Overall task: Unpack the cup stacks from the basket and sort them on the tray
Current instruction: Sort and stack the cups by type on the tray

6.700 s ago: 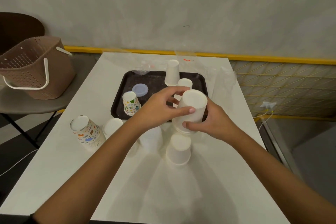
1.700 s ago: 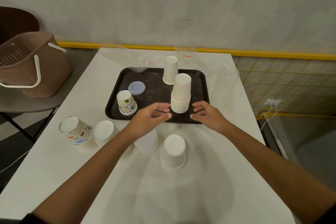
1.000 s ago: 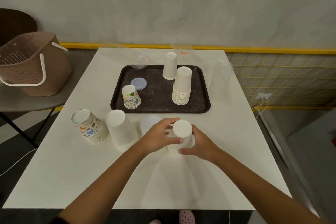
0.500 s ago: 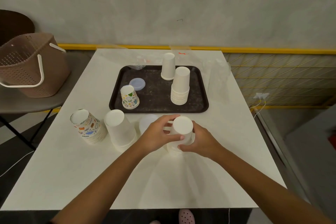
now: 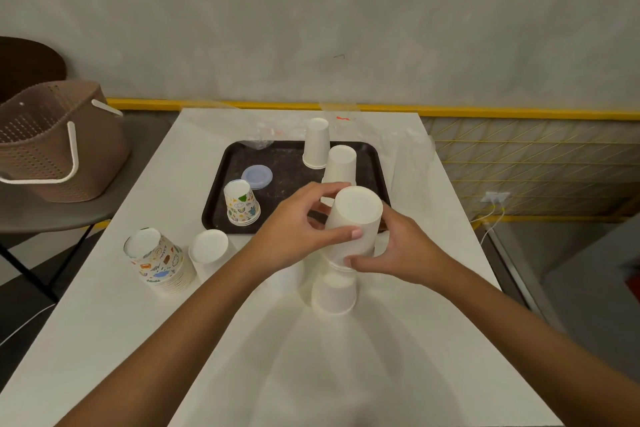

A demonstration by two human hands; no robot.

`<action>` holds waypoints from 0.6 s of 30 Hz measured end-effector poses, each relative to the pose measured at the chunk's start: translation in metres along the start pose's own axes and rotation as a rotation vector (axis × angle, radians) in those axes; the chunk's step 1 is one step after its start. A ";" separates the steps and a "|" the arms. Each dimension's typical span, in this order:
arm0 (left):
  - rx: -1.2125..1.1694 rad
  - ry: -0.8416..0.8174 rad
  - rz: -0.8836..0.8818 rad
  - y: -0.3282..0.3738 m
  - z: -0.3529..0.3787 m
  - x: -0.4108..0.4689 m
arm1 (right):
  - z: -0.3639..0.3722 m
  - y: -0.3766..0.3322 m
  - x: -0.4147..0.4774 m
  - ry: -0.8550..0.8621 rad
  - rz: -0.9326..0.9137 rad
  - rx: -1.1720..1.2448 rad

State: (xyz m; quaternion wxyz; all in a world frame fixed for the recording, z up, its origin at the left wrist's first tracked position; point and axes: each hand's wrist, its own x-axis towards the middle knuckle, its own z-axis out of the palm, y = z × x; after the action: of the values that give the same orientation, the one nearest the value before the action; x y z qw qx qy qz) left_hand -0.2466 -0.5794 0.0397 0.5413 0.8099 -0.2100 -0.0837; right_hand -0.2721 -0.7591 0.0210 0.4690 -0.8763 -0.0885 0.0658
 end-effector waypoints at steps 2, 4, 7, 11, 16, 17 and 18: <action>0.011 0.021 0.002 0.005 -0.004 0.009 | -0.008 -0.004 0.008 0.008 -0.015 -0.008; 0.018 0.043 0.001 0.008 -0.006 0.018 | -0.015 -0.006 0.019 0.015 -0.034 -0.026; 0.029 0.088 0.027 0.010 -0.006 0.036 | -0.023 -0.006 0.039 0.062 -0.080 -0.087; 0.005 0.144 0.060 0.008 -0.005 0.068 | -0.034 -0.002 0.074 0.144 -0.131 -0.137; 0.024 0.211 0.053 -0.006 -0.005 0.107 | -0.042 0.013 0.120 0.195 -0.137 -0.137; 0.029 0.221 0.038 -0.009 -0.005 0.114 | -0.042 0.016 0.128 0.193 -0.128 -0.136; 0.037 0.230 0.020 -0.013 -0.005 0.120 | -0.041 0.020 0.135 0.189 -0.118 -0.134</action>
State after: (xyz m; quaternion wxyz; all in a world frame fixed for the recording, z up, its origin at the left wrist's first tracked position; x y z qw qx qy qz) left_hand -0.1337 -0.6231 0.0405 0.5478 0.8217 -0.1560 0.0191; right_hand -0.1300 -0.7740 0.0229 0.4186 -0.9013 -0.0995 -0.0508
